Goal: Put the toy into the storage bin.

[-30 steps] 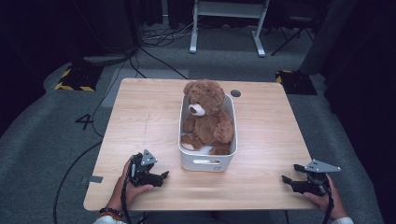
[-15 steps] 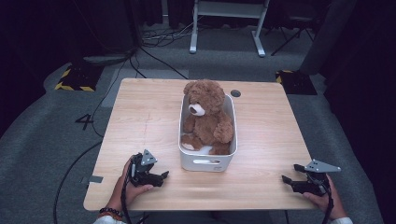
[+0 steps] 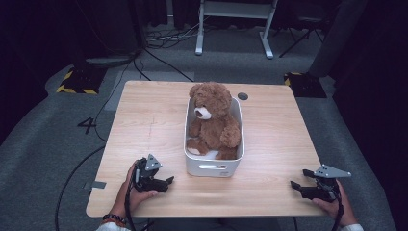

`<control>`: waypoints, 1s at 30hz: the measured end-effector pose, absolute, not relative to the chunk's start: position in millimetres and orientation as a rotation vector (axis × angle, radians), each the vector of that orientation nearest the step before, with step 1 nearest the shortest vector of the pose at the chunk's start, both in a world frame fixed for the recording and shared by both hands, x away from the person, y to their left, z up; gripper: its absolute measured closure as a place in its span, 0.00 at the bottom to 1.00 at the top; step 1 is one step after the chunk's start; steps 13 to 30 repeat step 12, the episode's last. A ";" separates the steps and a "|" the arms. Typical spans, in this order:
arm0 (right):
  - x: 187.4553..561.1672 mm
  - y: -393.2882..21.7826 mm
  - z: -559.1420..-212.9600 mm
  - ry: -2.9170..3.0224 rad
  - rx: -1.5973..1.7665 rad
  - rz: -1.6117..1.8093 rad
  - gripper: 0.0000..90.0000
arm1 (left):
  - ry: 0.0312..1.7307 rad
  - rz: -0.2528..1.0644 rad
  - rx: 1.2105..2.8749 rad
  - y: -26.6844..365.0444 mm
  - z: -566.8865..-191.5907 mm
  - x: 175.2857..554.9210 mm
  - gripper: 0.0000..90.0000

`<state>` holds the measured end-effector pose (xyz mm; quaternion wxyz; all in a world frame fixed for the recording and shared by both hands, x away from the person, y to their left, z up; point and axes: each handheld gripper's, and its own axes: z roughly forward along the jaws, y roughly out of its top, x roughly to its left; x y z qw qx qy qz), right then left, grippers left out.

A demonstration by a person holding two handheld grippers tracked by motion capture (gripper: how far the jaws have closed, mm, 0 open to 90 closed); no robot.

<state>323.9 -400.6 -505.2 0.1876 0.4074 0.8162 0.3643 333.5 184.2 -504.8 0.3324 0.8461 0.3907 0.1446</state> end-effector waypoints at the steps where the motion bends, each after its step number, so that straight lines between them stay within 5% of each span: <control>1: 323.9 -400.6 -505.2 2.297 1.146 1.025 0.25 | 1.019 0.381 2.211 184.2 -504.9 333.8 0.12; 30: 324.3 -401.2 -505.1 2.301 1.143 1.026 0.25 | 1.022 0.379 2.208 184.0 -505.0 334.2 0.12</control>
